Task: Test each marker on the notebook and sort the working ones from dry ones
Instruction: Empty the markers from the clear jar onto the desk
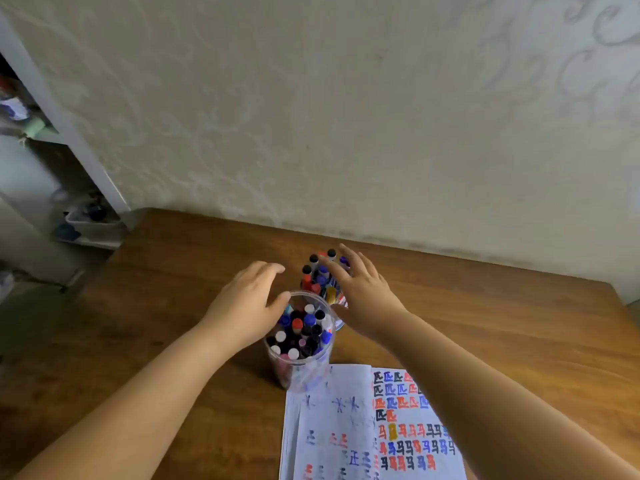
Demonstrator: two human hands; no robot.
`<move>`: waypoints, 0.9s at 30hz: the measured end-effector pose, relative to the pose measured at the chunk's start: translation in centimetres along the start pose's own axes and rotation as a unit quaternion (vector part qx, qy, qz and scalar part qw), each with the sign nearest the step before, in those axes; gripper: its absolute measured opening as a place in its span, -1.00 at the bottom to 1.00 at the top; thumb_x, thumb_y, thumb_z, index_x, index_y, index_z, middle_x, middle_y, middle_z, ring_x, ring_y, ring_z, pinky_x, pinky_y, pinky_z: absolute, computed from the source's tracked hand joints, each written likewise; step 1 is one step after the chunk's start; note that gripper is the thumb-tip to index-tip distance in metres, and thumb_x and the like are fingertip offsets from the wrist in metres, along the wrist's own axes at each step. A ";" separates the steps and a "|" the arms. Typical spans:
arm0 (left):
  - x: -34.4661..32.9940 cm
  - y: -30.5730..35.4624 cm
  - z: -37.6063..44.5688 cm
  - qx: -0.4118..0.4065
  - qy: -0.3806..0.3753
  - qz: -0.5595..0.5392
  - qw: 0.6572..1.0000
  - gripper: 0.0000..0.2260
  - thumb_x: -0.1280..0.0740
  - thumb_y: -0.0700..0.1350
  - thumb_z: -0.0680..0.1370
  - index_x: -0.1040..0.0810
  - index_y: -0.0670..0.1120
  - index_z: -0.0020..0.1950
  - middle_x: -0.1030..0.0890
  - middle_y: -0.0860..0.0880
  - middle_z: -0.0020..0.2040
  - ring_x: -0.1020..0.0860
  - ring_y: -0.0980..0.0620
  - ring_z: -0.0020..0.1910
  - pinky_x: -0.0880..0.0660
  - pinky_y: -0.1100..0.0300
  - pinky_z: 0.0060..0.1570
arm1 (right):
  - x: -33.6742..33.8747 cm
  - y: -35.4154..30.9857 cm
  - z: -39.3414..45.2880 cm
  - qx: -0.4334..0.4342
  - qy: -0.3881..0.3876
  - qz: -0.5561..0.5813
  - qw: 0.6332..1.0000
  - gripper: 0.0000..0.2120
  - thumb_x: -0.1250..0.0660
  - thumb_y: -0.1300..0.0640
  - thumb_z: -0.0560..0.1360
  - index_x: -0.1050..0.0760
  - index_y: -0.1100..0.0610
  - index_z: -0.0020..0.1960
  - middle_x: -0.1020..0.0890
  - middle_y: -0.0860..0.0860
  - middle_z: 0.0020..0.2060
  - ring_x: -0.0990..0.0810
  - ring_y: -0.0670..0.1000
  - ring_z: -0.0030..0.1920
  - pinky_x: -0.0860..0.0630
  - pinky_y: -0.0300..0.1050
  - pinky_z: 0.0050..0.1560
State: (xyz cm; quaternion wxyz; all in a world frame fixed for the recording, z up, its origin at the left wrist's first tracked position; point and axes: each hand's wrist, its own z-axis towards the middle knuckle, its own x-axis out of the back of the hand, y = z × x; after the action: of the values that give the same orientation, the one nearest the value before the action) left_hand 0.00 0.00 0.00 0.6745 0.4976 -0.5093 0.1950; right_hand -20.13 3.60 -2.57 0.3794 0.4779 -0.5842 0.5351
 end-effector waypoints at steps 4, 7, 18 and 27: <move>0.1 -1.2 1.7 0.012 -0.024 -0.021 0.999 -0.59 -0.21 0.04 0.57 -0.27 0.03 0.40 -0.33 0.08 0.36 -0.43 0.09 0.17 -0.43 0.20 0.10 | -0.2 -0.2 2.4 0.023 -0.077 -0.047 0.996 -0.12 -0.35 -0.03 0.48 0.27 -0.32 0.46 0.29 -0.12 0.50 0.23 0.25 0.49 -0.07 0.35 0.39; -0.2 -1.7 3.1 0.007 -0.044 -0.032 0.999 -0.59 -0.20 0.04 0.56 -0.27 0.03 0.40 -0.36 0.08 0.35 -0.43 0.13 0.16 -0.44 0.21 0.08 | -0.5 0.5 3.5 0.030 -0.066 -0.045 0.996 -0.24 -0.36 -0.05 0.46 0.05 -0.24 0.48 0.07 -0.09 0.50 -0.09 0.29 0.44 -0.37 0.24 0.29; -2.2 0.4 8.8 0.007 -0.141 -0.062 0.988 -0.63 -0.19 0.03 0.57 -0.29 0.08 0.38 -0.43 0.08 0.30 -0.46 0.16 0.12 -0.41 0.26 0.05 | -1.3 8.7 0.6 -0.136 0.074 0.310 0.938 -0.41 -0.44 0.15 0.42 -0.24 0.02 0.35 -0.21 -0.01 0.35 -0.31 -0.10 0.23 -0.51 -0.41 -0.03; -4.7 5.6 13.8 -0.063 -0.322 0.054 0.943 -0.27 -0.38 0.06 0.46 -0.01 0.11 0.49 -0.20 0.03 0.48 -0.27 0.04 0.39 -0.32 0.10 0.29 | -1.8 11.1 -0.5 -0.170 0.057 0.499 0.848 -0.56 -0.37 0.04 0.47 -0.27 -0.13 0.28 -0.20 -0.01 0.30 -0.41 0.00 0.14 -0.60 -0.26 -0.21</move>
State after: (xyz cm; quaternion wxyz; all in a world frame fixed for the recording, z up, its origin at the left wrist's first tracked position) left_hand -13.01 -8.52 -1.65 0.4928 0.4623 -0.7366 0.0285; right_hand -30.42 4.04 -7.12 0.1693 0.0192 -0.8030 0.5711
